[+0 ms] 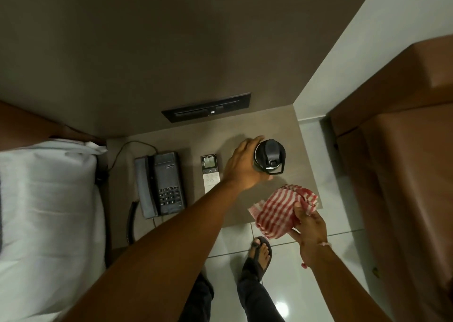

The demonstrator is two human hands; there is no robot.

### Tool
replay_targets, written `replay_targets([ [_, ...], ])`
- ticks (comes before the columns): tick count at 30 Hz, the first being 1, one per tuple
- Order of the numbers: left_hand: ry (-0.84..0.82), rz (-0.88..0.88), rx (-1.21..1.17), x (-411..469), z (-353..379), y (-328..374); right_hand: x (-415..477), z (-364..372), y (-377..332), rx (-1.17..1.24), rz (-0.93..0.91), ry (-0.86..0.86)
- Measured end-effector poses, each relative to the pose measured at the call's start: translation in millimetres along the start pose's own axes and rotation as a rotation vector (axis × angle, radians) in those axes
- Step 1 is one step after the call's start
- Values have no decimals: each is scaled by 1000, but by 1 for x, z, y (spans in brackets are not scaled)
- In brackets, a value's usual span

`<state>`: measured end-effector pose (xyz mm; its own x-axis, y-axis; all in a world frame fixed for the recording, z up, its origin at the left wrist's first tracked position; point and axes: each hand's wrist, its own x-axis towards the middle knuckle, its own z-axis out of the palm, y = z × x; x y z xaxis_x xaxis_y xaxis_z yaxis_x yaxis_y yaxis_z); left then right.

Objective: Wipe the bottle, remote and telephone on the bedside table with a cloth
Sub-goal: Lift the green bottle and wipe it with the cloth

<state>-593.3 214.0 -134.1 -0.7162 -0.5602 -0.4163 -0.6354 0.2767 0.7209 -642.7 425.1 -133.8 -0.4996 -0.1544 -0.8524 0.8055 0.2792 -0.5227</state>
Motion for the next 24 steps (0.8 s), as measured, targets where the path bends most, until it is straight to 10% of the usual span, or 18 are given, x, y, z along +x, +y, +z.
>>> replay_targets([
  [10, 146, -97, -455, -20, -39, 26, -36, -24, -39, 20, -231, 151],
  [24, -83, -13, -964, -197, -212, 174, -279, 20, -186, -321, -1174, -148],
])
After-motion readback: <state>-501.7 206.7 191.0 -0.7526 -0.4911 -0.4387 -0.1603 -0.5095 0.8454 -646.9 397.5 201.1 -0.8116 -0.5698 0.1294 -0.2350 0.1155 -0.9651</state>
